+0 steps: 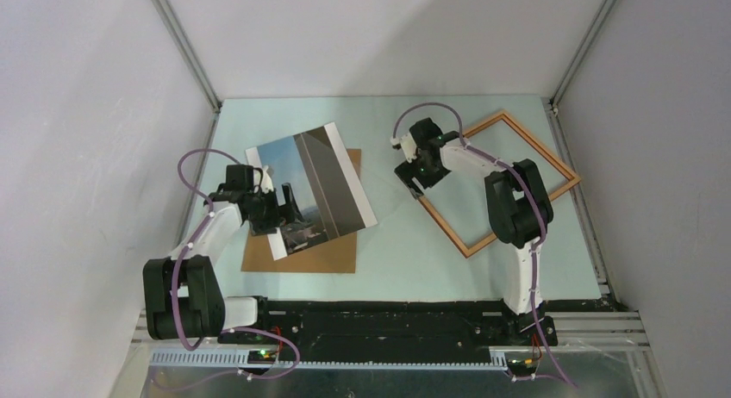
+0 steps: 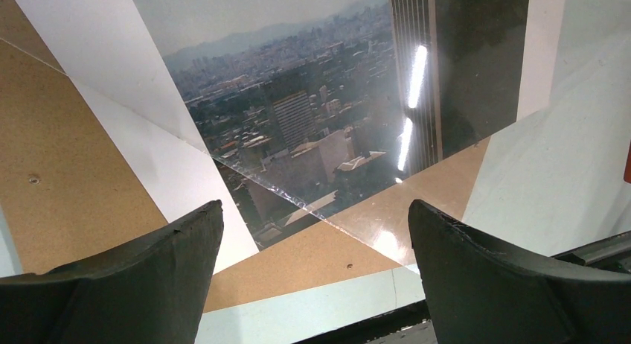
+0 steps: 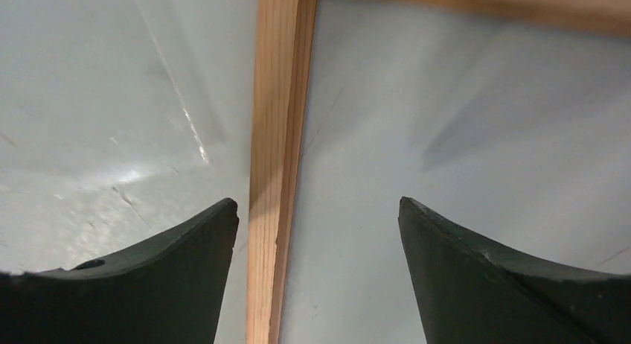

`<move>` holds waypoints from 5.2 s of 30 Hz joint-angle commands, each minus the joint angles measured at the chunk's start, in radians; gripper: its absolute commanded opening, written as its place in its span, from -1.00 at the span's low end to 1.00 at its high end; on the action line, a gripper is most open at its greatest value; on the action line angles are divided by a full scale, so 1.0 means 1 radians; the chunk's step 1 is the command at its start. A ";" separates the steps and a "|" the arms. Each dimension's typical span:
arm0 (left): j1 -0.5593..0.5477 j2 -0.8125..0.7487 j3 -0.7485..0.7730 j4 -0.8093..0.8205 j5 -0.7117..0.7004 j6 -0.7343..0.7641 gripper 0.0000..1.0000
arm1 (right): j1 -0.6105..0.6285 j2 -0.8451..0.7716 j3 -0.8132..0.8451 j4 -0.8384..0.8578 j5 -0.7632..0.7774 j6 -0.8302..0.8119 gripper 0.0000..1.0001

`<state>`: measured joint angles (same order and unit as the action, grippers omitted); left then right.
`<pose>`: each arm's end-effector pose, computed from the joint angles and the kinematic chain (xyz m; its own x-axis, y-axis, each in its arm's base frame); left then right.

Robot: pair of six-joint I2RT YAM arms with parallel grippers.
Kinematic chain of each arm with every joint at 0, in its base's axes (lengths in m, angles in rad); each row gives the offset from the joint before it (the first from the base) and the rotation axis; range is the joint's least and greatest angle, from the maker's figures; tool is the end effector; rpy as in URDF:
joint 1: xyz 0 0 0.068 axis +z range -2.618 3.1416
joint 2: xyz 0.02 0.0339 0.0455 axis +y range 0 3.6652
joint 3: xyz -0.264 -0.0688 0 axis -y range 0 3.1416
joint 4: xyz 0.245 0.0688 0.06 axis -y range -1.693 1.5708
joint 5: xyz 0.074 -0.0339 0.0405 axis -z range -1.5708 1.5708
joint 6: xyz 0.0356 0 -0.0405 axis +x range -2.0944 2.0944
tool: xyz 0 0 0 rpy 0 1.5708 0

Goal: Put the photo into the frame

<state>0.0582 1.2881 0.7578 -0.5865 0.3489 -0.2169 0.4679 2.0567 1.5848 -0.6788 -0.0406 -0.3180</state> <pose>0.2355 0.0015 0.1983 -0.8966 -0.2548 -0.3622 -0.1003 0.9134 -0.3944 0.3862 0.1968 0.1890 -0.6285 -0.6676 -0.3990 -0.6969 0.7112 -0.0923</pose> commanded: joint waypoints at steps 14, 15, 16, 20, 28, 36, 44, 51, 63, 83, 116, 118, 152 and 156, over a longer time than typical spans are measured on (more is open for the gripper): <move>0.009 -0.039 0.050 0.007 0.028 0.029 0.97 | -0.051 -0.095 -0.210 -0.037 -0.012 -0.062 -0.44; 0.009 -0.039 0.052 0.007 0.027 0.032 0.97 | -0.055 -0.105 -0.230 -0.042 -0.017 -0.077 -0.58; 0.008 -0.040 0.053 0.007 0.028 0.034 0.97 | -0.061 -0.126 -0.241 -0.049 -0.024 -0.085 -0.63; 0.009 -0.041 0.069 0.006 0.021 0.052 0.97 | -0.073 -0.201 -0.333 -0.051 -0.026 -0.146 -0.89; 0.010 -0.037 0.116 0.006 0.023 0.077 0.97 | -0.066 -0.364 -0.557 -0.034 -0.001 -0.315 -1.00; 0.010 0.004 0.178 0.005 0.035 0.069 0.97 | 0.077 -0.514 -0.754 0.026 0.038 -0.402 -1.00; 0.009 0.017 0.181 0.006 0.050 0.059 0.97 | 0.203 -0.567 -0.820 0.051 0.041 -0.415 -1.00; 0.009 -0.009 0.167 0.008 0.030 0.068 0.97 | 0.232 -0.557 -0.831 0.085 0.070 -0.546 -1.00; 0.010 -0.055 0.141 0.015 0.013 0.082 0.97 | 0.296 -0.575 -0.896 0.184 0.119 -0.653 -1.00; 0.012 -0.089 0.083 0.023 -0.171 0.116 0.97 | 0.269 -0.645 -0.825 0.243 0.098 -0.541 0.14; 0.312 0.192 0.149 -0.037 -0.062 0.070 0.97 | 0.174 0.165 0.394 0.025 -0.487 0.167 0.97; 0.319 0.211 0.158 -0.037 -0.061 0.062 0.97 | 0.165 0.198 0.421 0.015 -0.505 0.194 0.96; 0.322 0.477 0.298 -0.005 0.101 -0.019 0.97 | 0.083 0.436 0.632 -0.084 -0.600 0.310 0.91; 0.318 0.498 0.311 0.008 0.095 -0.030 0.97 | 0.083 0.446 0.640 -0.087 -0.606 0.313 0.91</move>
<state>0.3775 1.7409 1.0576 -0.6338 0.4244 -0.2287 0.5537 2.4859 2.1750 -0.7521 -0.6193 -0.0177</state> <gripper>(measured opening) 0.985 0.958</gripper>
